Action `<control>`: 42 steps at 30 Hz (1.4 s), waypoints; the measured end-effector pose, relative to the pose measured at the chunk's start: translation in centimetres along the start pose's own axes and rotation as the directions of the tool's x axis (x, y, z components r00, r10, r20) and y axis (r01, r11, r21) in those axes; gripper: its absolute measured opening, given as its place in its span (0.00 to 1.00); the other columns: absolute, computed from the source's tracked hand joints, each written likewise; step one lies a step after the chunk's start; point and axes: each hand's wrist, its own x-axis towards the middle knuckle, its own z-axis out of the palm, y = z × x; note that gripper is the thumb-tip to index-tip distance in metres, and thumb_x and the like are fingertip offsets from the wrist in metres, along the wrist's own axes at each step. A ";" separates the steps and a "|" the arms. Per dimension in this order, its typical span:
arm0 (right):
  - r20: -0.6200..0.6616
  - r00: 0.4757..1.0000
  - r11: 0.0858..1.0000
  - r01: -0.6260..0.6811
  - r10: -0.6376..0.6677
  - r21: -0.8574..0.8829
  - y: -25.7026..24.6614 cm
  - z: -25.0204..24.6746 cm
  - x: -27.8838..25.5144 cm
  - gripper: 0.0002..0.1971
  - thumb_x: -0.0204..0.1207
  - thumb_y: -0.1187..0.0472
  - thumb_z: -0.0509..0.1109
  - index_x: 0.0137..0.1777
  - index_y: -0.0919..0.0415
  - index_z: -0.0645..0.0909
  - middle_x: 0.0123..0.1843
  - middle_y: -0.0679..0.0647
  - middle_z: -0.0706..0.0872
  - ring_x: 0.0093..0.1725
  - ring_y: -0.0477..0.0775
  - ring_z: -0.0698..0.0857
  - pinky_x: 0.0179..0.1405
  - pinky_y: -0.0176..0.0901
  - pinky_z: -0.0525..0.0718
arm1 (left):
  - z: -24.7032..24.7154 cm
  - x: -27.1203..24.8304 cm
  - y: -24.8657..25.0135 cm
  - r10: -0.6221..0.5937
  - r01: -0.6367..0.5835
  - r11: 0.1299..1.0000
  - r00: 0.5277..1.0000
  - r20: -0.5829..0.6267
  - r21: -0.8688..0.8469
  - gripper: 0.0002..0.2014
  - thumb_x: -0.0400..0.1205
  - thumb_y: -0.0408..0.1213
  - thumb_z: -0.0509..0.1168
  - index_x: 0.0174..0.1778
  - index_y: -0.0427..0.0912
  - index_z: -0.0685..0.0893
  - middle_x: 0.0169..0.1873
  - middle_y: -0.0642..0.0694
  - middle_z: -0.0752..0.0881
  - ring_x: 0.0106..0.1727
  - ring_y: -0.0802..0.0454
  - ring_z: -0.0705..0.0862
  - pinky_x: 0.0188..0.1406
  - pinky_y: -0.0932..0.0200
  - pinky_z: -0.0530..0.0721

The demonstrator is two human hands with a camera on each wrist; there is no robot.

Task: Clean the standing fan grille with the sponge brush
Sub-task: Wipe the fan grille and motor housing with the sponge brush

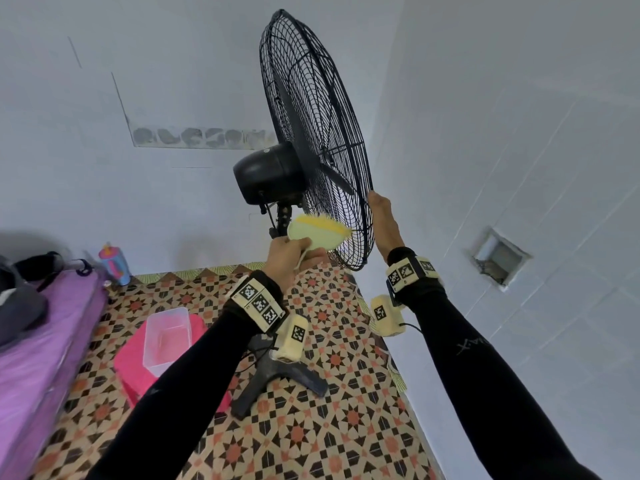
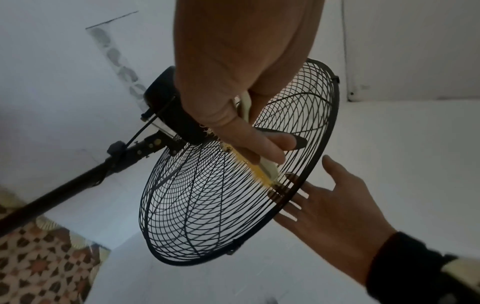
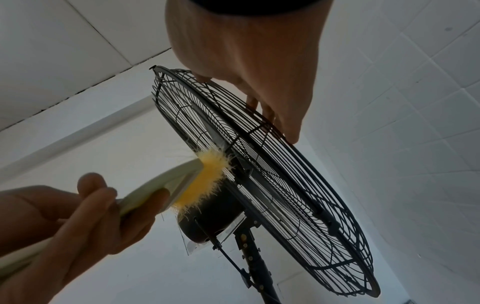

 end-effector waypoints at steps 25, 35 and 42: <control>-0.497 0.781 0.899 0.182 -0.379 -0.399 -10.3 6.3 7.0 0.46 0.67 0.24 0.73 0.81 0.45 0.68 0.71 0.44 0.84 0.68 0.46 0.83 0.73 0.51 0.81 | -4.3 18.2 5.9 0.105 -0.090 0.976 0.992 0.065 -0.196 0.15 0.85 0.26 0.71 0.68 0.35 0.86 0.64 0.33 0.88 0.57 0.43 0.90 0.42 0.61 0.91; -0.537 0.737 0.887 0.188 -0.411 -0.421 -10.1 6.9 6.3 0.42 0.70 0.28 0.75 0.79 0.48 0.71 0.67 0.41 0.86 0.64 0.41 0.85 0.70 0.43 0.83 | -3.8 19.8 6.0 0.163 -0.116 0.919 0.982 0.096 -0.376 0.19 0.87 0.30 0.69 0.75 0.34 0.81 0.64 0.39 0.87 0.59 0.47 0.89 0.52 0.58 0.92; -0.545 0.730 0.889 0.189 -0.412 -0.418 -10.2 6.7 6.3 0.38 0.71 0.32 0.77 0.77 0.48 0.72 0.64 0.40 0.87 0.61 0.39 0.85 0.65 0.33 0.82 | -4.8 21.3 5.7 0.145 -0.112 0.942 0.986 0.084 -0.316 0.17 0.86 0.29 0.71 0.71 0.32 0.85 0.65 0.36 0.88 0.62 0.41 0.89 0.49 0.60 0.91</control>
